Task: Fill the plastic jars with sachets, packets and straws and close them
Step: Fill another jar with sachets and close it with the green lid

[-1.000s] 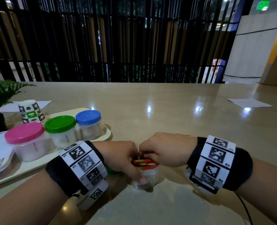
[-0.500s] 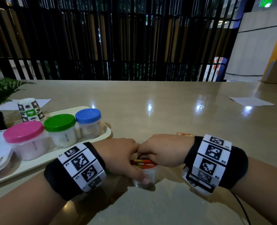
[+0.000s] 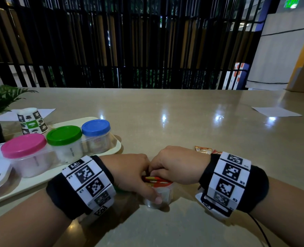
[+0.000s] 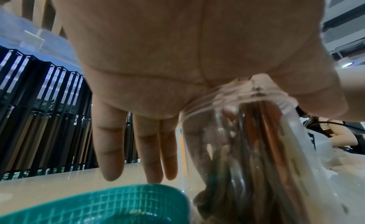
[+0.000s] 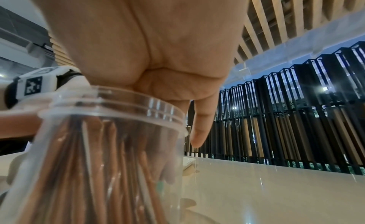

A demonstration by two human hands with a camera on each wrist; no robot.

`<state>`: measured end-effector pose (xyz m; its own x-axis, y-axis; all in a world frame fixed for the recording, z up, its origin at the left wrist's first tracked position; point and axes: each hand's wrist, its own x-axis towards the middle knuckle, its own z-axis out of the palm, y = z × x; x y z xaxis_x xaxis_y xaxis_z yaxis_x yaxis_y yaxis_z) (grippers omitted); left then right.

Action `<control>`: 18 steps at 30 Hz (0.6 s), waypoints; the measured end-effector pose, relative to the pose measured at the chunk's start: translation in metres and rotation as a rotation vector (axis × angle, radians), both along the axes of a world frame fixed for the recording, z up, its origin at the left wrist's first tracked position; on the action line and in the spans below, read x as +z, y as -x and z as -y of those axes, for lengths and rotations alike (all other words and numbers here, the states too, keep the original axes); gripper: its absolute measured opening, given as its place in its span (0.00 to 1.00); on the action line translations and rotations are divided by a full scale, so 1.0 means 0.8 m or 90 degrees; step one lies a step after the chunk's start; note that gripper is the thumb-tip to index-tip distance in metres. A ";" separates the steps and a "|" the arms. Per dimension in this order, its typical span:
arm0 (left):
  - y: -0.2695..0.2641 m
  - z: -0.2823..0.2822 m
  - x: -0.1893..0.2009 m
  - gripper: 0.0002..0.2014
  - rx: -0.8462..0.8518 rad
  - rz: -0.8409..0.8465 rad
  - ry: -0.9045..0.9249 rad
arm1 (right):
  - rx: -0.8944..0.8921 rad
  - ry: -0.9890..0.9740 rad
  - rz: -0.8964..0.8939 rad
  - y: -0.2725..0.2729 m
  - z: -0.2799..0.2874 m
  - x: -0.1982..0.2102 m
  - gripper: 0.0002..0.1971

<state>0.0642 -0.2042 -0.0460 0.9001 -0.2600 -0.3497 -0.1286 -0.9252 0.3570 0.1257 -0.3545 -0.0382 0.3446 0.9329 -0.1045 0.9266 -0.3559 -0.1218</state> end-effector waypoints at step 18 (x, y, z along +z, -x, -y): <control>-0.005 -0.007 0.000 0.34 -0.002 -0.034 -0.053 | -0.415 0.096 -0.098 -0.141 0.083 0.010 0.09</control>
<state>0.0682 -0.1990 -0.0461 0.8786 -0.2314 -0.4177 -0.1148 -0.9514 0.2858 0.2384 -0.4206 -0.0306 0.8012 0.5120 -0.3099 0.4940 -0.8580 -0.1403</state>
